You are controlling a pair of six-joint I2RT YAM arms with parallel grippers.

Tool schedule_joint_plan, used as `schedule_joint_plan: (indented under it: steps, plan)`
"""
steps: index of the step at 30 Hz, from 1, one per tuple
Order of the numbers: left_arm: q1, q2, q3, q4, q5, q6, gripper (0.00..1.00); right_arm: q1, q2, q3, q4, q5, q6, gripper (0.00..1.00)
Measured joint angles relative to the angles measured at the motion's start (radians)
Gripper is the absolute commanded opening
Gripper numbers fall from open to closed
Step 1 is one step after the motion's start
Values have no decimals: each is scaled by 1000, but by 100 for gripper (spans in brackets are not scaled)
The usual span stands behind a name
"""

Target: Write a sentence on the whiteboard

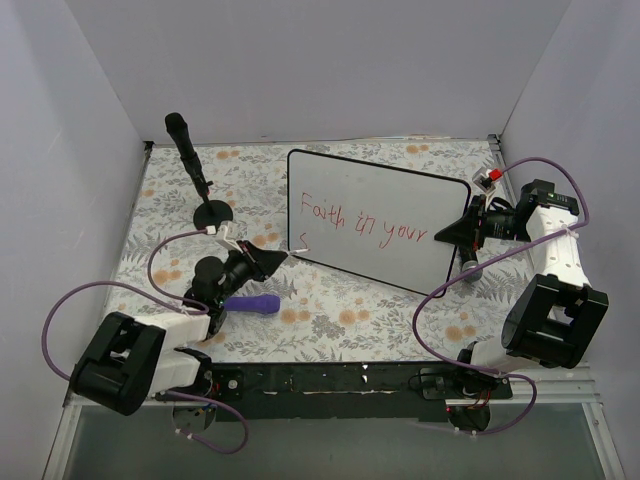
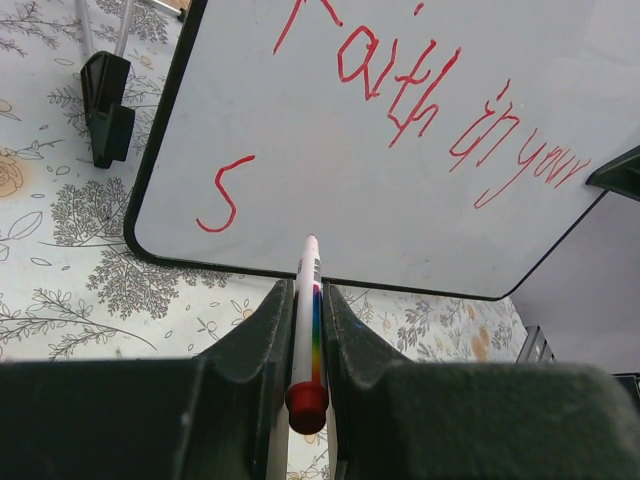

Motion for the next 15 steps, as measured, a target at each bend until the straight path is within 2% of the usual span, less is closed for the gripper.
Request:
schedule_joint_plan:
  steps: [15]
  plan:
    - [-33,136,56,38,-48,14,0,0,0,0,0,0,0,1]
